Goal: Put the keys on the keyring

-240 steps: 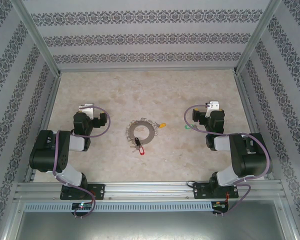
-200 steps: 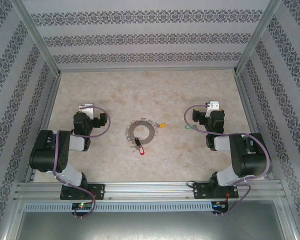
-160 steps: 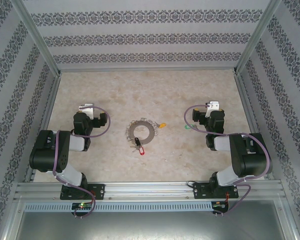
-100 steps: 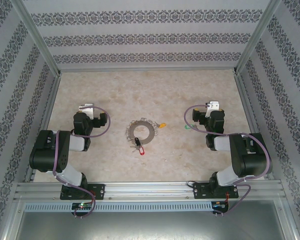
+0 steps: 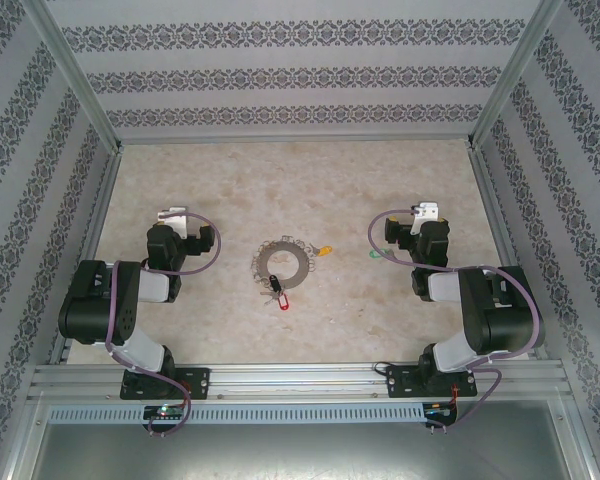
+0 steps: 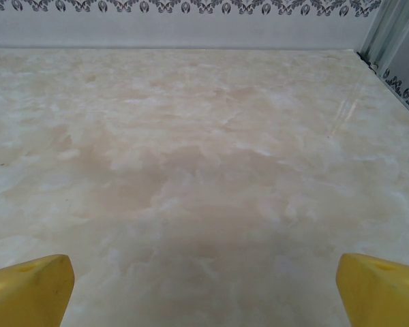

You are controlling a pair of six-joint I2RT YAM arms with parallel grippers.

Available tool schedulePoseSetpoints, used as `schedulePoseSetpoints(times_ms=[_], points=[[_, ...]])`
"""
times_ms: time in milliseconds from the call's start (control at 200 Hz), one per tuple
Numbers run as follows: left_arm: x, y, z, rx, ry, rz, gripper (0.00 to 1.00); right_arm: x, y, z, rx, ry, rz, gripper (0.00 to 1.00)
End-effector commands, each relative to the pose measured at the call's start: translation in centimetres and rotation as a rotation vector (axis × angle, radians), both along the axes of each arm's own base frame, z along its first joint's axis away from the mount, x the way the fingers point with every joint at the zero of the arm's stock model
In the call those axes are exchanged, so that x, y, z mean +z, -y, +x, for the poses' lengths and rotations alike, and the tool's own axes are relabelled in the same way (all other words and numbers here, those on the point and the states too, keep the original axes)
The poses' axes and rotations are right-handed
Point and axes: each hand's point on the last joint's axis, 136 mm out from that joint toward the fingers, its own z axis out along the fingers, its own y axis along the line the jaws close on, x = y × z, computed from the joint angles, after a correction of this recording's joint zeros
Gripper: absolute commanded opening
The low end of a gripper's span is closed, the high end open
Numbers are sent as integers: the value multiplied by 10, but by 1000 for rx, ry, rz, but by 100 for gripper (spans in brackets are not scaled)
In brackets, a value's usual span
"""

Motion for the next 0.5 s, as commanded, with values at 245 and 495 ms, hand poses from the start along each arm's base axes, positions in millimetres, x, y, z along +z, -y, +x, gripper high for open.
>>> schedulePoseSetpoints(times_ms=[245,495], points=[[31,-7,-5,33,18,5,100,43,-3,-3,-28,38,-50,98],[83,17,-19,-23,-90,-170,100,88,-26,-24,10,-9,-34,98]])
